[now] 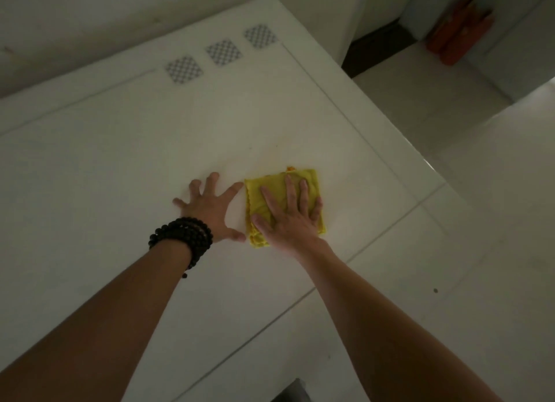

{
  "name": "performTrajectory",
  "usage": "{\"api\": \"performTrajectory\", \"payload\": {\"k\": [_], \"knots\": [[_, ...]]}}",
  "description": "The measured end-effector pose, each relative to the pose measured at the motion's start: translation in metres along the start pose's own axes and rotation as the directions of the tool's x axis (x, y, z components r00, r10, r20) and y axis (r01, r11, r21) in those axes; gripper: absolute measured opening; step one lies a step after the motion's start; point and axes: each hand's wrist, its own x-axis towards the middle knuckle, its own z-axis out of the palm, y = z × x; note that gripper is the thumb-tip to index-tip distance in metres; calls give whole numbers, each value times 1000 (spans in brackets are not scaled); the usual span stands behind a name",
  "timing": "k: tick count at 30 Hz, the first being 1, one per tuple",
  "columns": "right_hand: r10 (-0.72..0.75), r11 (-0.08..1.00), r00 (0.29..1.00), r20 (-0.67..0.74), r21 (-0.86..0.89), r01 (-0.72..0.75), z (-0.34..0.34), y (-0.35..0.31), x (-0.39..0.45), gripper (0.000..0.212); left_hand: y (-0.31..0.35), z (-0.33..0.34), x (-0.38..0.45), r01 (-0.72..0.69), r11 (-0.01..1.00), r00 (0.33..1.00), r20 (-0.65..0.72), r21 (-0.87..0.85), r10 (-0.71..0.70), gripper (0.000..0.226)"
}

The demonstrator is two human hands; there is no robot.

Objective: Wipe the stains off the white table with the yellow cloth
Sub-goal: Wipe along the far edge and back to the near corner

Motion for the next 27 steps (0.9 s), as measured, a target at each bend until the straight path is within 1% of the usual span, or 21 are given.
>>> {"api": "performTrajectory", "payload": {"k": [4, 7, 9, 11, 16, 19, 21, 24, 27], "knots": [[-27, 999, 1000, 15, -34, 27, -26, 7, 40, 71, 14, -6, 12, 89, 994, 995, -33, -64, -91, 121], [-55, 997, 998, 11, -60, 56, -39, 9, 64, 71, 20, -2, 11, 113, 992, 992, -53, -56, -116, 117], [-64, 995, 998, 16, -76, 65, -41, 9, 68, 72, 22, -4, 11, 122, 991, 991, -42, -62, -124, 116], [-72, 994, 997, 24, -83, 74, -41, 7, 66, 72, 21, -4, 10, 129, 989, 991, -30, -72, -131, 115], [-68, 996, 997, 25, -57, 69, -30, 7, 39, 71, 20, 3, 2, 123, 986, 989, -73, -112, -132, 108], [-47, 997, 998, 38, -60, 49, -7, 5, -2, 69, 21, 1, -1, 163, 974, 984, -41, -156, -171, 110], [-24, 997, 1000, 12, -67, 24, -2, 4, -14, 69, 21, -1, 0, 188, 965, 981, -19, -182, -195, 112], [-10, 998, 1000, 5, -67, 10, -2, 5, -12, 70, 18, -3, -1, 169, 966, 985, 7, -196, -171, 114], [-7, 997, 1000, -9, -78, 7, 1, 4, -7, 71, 9, -6, 1, 126, 983, 992, 8, -136, -126, 114]]}}
